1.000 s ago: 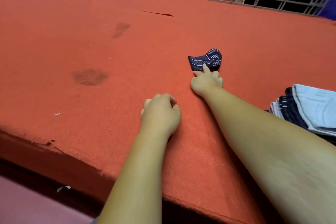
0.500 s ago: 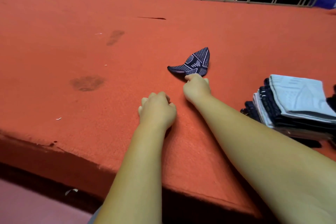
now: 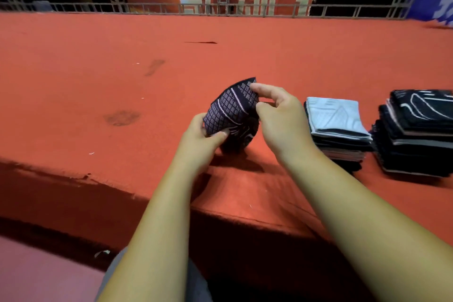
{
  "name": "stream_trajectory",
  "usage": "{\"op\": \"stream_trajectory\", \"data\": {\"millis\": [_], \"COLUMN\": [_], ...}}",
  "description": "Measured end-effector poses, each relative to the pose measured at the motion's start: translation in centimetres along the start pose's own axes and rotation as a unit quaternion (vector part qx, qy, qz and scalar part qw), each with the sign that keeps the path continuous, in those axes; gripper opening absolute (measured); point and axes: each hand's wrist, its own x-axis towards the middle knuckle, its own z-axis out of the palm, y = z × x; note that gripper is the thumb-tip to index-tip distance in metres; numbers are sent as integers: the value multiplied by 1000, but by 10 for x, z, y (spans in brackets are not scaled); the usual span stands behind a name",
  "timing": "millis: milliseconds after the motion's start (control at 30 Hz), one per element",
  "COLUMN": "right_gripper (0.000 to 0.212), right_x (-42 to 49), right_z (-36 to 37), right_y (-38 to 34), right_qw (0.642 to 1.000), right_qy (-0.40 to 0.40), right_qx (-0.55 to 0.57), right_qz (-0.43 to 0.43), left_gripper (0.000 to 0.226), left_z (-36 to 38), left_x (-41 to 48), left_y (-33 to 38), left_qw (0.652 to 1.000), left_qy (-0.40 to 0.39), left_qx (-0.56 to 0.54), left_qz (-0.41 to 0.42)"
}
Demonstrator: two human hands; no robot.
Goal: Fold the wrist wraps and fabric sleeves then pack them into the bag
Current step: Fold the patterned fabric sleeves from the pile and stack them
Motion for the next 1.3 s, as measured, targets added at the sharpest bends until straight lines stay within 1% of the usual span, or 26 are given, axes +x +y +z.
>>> {"op": "stream_trajectory", "data": {"millis": [67,133,267,333,400,467,533,600,667,700,733,800,833,867,933,1000,1033,1167,1300], "right_gripper": [57,59,61,57,49,38,26,19,17,16,15,16,21,28,42,49,50,50,41], "right_x": [-6,-12,-28,-38,-49,-59,-68,-74,-78,-80,-82,-85,-86,-87,-87,-87,-86,-85,-82], "right_z": [-21,-43,-81,-98,-114,-129,-142,-152,-162,-166,-170,-176,-180,-184,-192,-198,-200,-208,-214], "right_y": [-9,-19,-30,-32,-36,-39,-40,-41,-42,-44,-46,-49,-50,-50,-47,-41,-37,-24,-9], "right_qw": [1000,1000,998,996,996,995,994,995,997,997,996,991,988,986,985,985,986,993,997], "right_qy": [6,-3,-57,-78,-86,-88,-85,-67,-33,-20,-12,-19,-34,-51,-81,-88,-87,-78,-59], "right_qx": [1,-2,-25,-31,-28,15,51,56,60,71,87,132,150,157,153,145,139,80,36], "right_qz": [-9,-12,-19,-8,11,35,53,51,36,27,20,12,8,2,-8,-12,-15,-29,-34], "left_gripper": [31,26,32,32,33,37,40,47,53,51,43,18,10,11,15,33,38,38,38], "left_z": [11,23,45,53,59,65,69,72,75,77,79,84,85,85,84,83,84,95,108], "left_x": [-16,-30,-58,-69,-79,-87,-94,-100,-105,-107,-110,-116,-118,-122,-125,-128,-129,-127,-127], "left_y": [18,37,74,90,102,114,125,135,142,147,152,162,166,168,169,165,161,147,136], "left_qw": [997,989,965,956,953,954,962,975,983,985,986,987,988,989,989,986,985,989,992], "left_qy": [-2,-6,-27,-42,-48,-44,-35,-19,-2,4,6,2,-6,-20,-74,-130,-141,-108,-81], "left_qx": [-73,-141,-260,-288,-299,-296,-270,-217,-165,-142,-120,-83,-73,-68,-56,-29,-26,-51,-44], "left_qz": [24,38,34,36,32,26,32,51,80,96,113,137,138,132,112,99,92,85,89]}}
